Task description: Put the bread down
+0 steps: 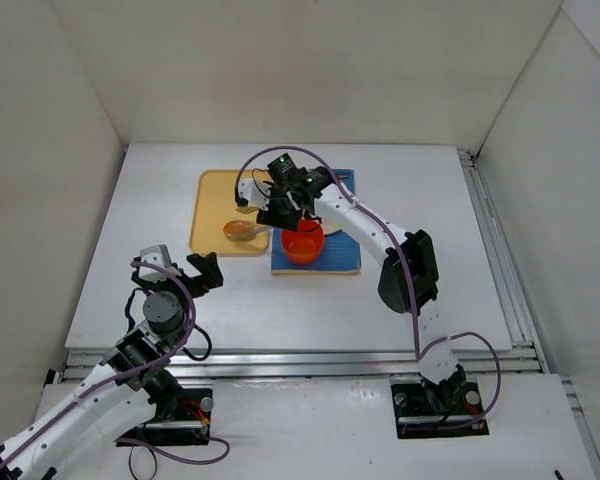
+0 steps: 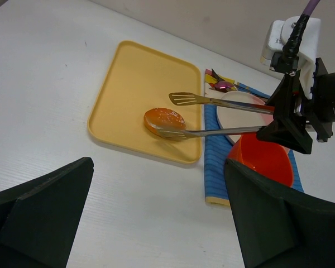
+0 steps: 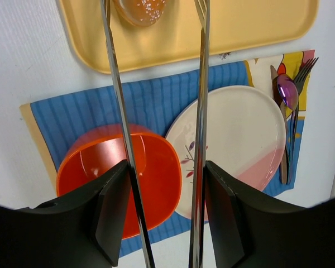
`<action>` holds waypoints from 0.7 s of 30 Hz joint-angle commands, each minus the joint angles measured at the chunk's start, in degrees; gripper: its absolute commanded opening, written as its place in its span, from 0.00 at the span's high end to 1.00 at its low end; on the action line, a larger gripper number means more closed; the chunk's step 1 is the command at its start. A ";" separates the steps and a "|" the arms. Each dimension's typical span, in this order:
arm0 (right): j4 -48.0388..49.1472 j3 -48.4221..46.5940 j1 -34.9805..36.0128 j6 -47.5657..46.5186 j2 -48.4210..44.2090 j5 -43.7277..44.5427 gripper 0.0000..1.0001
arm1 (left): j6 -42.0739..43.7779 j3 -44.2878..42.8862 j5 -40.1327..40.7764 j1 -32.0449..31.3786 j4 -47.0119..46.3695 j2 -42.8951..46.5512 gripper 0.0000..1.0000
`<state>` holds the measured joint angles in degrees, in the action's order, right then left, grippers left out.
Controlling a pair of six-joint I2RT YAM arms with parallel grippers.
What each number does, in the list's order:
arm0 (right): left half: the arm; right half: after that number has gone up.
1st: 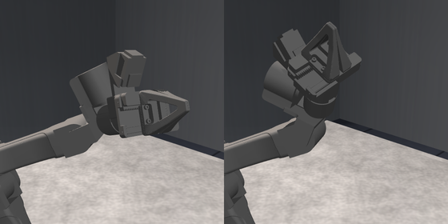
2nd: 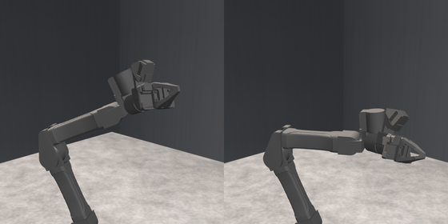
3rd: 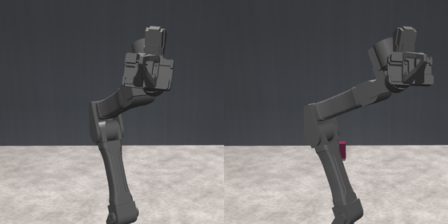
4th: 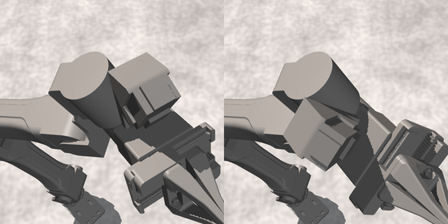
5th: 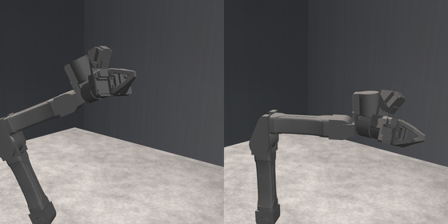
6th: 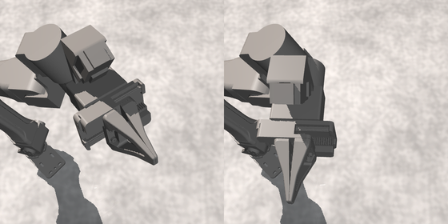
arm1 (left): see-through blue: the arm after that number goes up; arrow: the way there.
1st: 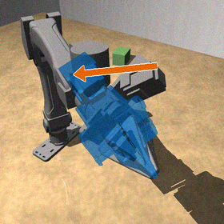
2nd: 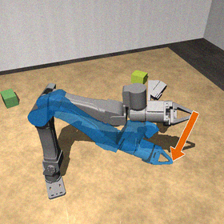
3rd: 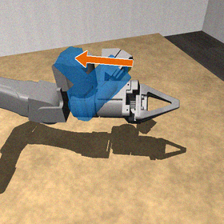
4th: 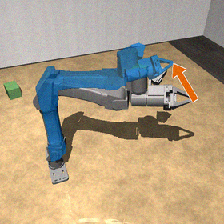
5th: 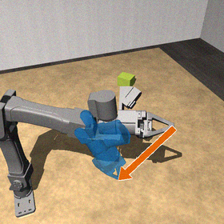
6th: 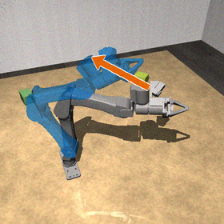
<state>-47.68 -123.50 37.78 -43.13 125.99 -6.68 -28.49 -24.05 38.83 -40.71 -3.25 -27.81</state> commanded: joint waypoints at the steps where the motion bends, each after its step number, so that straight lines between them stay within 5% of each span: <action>1: 0.66 -3.94 -0.08 -0.28 -0.58 -0.35 0.51 | 0.89 -2.14 -0.07 0.45 -2.99 -0.75 0.01; 11: -2.24 -6.84 0.63 0.16 1.80 -0.18 0.51 | 0.89 -2.05 -0.16 0.45 -2.91 -0.22 0.01; 18: -2.68 -6.14 0.63 0.33 1.10 2.28 0.72 | 0.89 -1.96 0.02 0.45 -3.17 -0.75 0.00; 21: -2.51 -6.75 0.54 0.68 0.75 2.99 0.70 | 0.98 -2.22 -0.07 0.45 -3.17 -1.19 0.01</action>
<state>-50.85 -127.28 37.95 -42.87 128.53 -5.56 -28.49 -24.05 38.81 -40.71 -3.27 -27.86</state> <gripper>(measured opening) 0.334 0.996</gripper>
